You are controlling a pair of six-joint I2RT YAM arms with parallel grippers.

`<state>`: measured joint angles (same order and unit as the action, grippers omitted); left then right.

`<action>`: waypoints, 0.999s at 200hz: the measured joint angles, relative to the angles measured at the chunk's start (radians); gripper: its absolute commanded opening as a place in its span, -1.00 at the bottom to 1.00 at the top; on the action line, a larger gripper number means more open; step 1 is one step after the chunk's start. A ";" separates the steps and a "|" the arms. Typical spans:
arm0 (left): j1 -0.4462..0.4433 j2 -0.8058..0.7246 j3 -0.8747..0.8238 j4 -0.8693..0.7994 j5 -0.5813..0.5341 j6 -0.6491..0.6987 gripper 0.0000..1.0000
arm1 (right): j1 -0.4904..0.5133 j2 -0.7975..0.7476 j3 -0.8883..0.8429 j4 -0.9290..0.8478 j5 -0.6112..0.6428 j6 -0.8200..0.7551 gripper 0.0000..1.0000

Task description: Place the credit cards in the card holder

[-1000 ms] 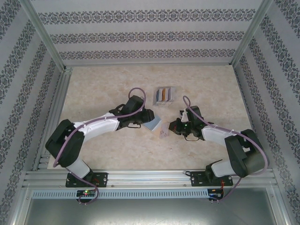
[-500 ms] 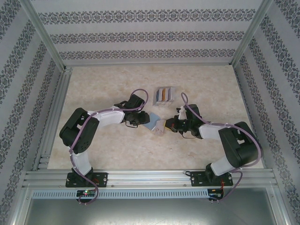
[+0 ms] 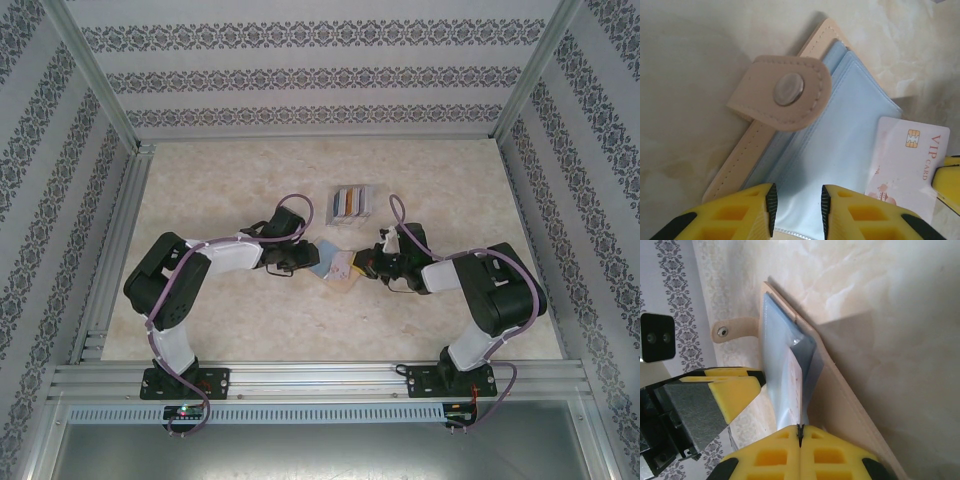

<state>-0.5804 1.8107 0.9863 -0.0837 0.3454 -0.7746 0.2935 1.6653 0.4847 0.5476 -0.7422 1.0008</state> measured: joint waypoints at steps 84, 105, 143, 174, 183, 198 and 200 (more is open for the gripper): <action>0.000 -0.011 -0.029 0.041 0.013 -0.019 -0.34 | 0.039 0.039 0.006 0.066 0.088 0.031 -1.00; 0.000 -0.014 -0.032 0.041 0.014 -0.020 -0.34 | 0.052 0.037 -0.010 0.094 0.131 0.049 -1.00; 0.000 -0.017 -0.038 0.048 0.017 -0.032 -0.34 | 0.105 0.029 -0.026 0.132 0.224 0.079 -1.00; 0.000 -0.019 -0.039 0.048 0.017 -0.038 -0.34 | 0.129 0.014 -0.055 0.173 0.293 0.105 -1.00; 0.000 -0.019 -0.040 0.048 0.018 -0.038 -0.34 | 0.134 0.007 -0.064 0.181 0.310 0.109 -1.00; 0.000 -0.019 -0.040 0.048 0.018 -0.039 -0.34 | 0.143 -0.008 -0.071 0.183 0.334 0.118 -1.00; 0.000 -0.019 -0.040 0.048 0.018 -0.040 -0.34 | 0.143 -0.010 -0.071 0.183 0.336 0.120 -1.00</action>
<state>-0.5804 1.7912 0.9466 -0.0357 0.3630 -0.8146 0.4370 1.6554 0.4137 0.7311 -0.4061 1.1206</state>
